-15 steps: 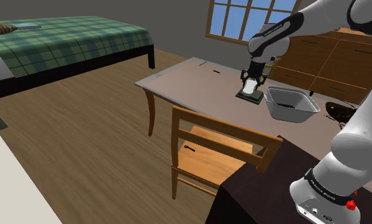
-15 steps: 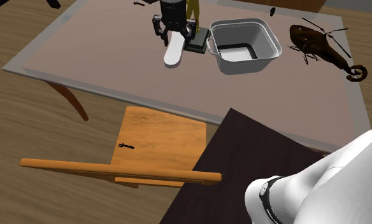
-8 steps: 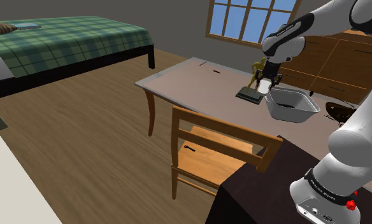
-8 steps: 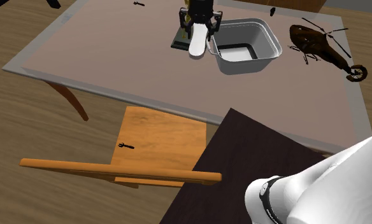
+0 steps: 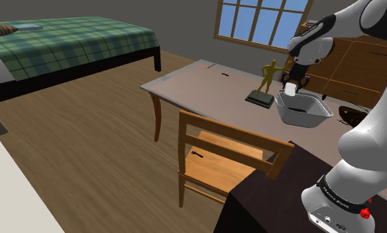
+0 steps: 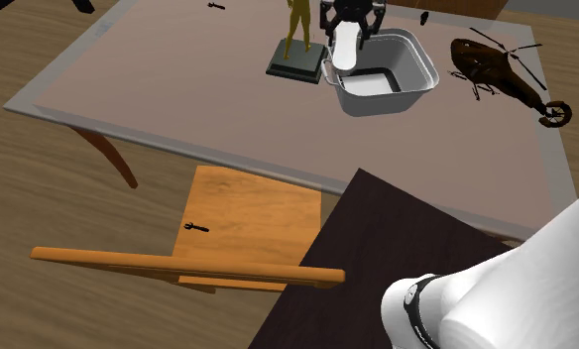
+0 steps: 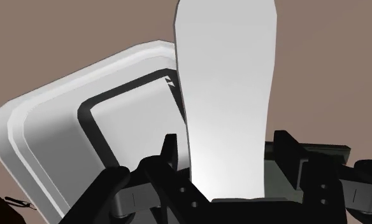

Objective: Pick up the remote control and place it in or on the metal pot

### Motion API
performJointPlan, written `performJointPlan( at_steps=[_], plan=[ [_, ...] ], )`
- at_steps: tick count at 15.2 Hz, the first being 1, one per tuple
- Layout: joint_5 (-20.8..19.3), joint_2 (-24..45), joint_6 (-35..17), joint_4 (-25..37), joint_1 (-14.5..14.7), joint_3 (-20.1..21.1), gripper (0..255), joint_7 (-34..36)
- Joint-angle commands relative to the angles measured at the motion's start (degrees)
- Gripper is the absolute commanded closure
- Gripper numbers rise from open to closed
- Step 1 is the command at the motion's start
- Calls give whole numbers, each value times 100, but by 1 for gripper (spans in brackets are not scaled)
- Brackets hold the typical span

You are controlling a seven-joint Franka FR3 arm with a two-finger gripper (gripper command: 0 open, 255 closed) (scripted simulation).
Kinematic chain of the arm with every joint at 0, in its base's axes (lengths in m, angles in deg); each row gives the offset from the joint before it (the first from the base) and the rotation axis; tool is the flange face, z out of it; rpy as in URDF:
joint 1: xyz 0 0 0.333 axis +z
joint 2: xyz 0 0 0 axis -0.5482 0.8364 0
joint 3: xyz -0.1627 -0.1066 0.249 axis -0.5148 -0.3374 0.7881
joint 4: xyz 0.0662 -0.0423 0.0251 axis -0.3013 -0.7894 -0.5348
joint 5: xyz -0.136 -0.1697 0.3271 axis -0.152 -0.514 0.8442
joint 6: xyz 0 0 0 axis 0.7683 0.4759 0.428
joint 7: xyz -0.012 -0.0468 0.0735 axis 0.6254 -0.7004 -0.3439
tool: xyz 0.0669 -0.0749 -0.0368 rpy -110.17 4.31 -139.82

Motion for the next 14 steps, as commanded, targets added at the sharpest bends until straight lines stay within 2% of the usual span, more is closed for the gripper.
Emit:
performJointPlan(
  at_steps=[1, 9, 14],
  plan=[
    [69, 140, 68, 202, -197, -73, 255, -301],
    [395, 919, 488, 1355, -1050, -269, 255, -1396],
    [466, 1101, 182, 1224, -1079, -224, 255, -1436]
  ],
)
